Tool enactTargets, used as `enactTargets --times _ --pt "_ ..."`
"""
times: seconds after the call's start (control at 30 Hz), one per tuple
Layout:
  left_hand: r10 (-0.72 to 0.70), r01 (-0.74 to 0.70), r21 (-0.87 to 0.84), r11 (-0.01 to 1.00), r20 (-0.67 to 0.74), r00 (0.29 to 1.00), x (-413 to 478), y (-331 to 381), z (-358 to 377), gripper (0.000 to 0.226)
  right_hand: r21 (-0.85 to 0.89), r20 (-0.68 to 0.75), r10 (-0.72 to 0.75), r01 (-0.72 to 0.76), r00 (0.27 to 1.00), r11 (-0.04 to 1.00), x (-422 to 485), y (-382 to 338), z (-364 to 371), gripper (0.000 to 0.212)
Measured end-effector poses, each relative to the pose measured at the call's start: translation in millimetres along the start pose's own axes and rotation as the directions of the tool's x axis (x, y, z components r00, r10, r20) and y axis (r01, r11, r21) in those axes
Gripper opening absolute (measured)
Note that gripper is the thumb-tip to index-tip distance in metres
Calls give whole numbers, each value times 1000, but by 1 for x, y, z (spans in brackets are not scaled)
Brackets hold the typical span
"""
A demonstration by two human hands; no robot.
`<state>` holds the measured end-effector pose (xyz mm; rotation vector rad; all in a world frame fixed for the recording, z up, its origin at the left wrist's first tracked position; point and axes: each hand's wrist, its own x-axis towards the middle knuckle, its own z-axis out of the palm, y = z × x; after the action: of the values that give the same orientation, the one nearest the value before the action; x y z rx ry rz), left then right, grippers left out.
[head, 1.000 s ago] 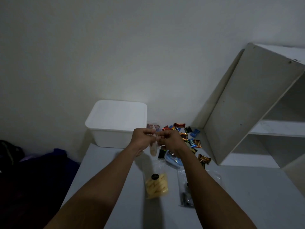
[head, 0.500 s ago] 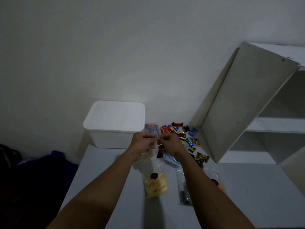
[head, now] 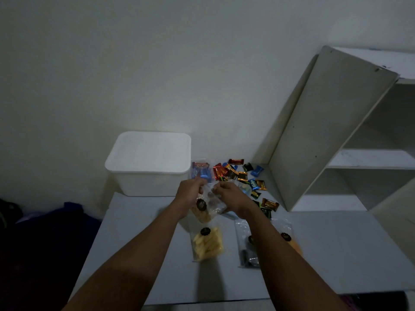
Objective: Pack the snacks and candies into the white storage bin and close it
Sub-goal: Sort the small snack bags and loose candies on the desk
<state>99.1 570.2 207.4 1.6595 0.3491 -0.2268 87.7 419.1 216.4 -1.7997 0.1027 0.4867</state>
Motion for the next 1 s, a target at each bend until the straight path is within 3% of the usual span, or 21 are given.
enactTargets --times 0.07,0.2,0.33,0.47,0.6,0.7,0.8,0.9,1.0 --pt "11 -12 21 1000 32 999 -1 -6 3 19 119 -9 54 -53 998 991 -4 7 -10 24" --pt "-5 -43 200 979 237 971 2 -39 19 14 359 -92 113 -73 989 930 -11 33 -32 28" --pt "-198 175 106 979 264 944 0 -83 51 4 613 -265 297 -78 917 786 -21 74 -43 38" --pt "-354 385 -84 919 251 901 -5 -113 81 2 474 -306 349 -176 886 863 -50 126 -45 42" --pt "-426 456 -159 876 189 885 -1 -130 101 13 371 -261 395 -287 881 883 -59 170 -35 33" --pt "-319 325 -100 940 72 945 -1 -139 108 36 389 -368 393 -244 843 888 -52 191 -29 25" --pt "-100 78 264 961 72 992 1 -151 105 47 214 -475 332 -258 815 942 -43 204 -26 30" --pt "23 -164 559 813 250 968 2 -164 100 34 92 -515 276 -268 812 959 -36 200 -20 39" --pt "43 -258 735 627 298 954 0 -168 97 38 -86 -519 187 -269 834 959 -32 193 -16 29"
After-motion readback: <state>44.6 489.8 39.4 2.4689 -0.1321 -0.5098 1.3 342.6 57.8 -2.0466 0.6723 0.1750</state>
